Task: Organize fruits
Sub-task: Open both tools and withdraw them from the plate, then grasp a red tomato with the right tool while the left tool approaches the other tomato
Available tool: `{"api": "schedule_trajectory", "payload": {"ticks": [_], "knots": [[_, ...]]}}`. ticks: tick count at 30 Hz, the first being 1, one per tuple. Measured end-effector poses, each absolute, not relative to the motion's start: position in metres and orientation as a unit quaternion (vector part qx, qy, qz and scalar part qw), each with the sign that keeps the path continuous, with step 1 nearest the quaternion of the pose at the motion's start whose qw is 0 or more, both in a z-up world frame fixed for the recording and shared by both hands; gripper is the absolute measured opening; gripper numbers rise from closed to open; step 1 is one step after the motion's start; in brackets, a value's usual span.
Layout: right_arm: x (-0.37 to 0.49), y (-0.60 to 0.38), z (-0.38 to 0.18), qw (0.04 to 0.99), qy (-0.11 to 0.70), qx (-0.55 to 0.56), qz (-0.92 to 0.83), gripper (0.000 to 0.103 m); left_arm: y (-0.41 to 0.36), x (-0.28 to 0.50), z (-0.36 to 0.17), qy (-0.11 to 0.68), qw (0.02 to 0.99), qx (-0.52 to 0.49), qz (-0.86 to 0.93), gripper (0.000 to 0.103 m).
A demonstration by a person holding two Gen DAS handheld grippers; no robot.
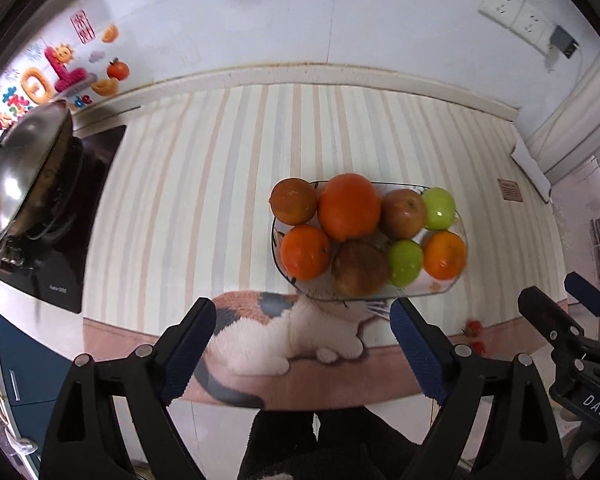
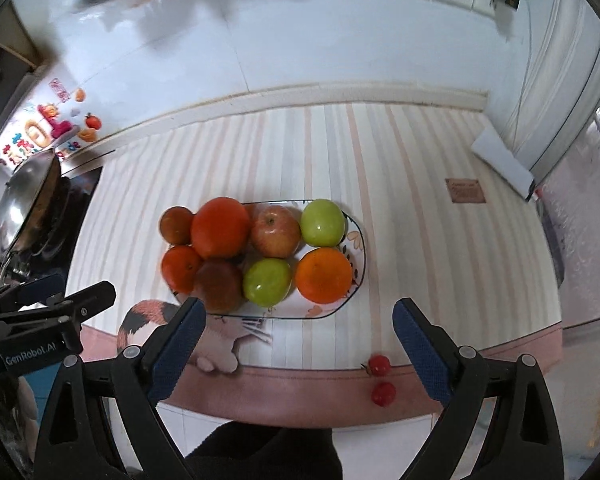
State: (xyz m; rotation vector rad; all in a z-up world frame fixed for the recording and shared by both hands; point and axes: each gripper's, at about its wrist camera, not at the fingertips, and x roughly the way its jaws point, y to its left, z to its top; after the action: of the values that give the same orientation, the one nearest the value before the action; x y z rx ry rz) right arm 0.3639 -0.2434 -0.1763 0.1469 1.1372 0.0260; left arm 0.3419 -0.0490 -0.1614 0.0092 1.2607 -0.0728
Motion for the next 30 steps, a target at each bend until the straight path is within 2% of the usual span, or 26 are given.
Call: {"api": "schedule_trajectory", "payload": {"ticks": [7,18,30], "knots": [[0.33,-0.238,-0.129,0.855,0.514,0.068,0.027,0.097,-0.053,0.313,-0.128,0.584,0.81,-0.012,-0.045,0.089],[0.309,-0.244,-0.087,0.868,0.491,0.076,0.027,0.097,-0.056,0.294,-0.092,0.567,0.822,-0.004,-0.05,0.089],[0.314,-0.259,-0.102,0.853,0.507,0.12,0.026,0.097,-0.067,0.299,-0.102,0.573,0.817,0.001,-0.071,0.089]]}}
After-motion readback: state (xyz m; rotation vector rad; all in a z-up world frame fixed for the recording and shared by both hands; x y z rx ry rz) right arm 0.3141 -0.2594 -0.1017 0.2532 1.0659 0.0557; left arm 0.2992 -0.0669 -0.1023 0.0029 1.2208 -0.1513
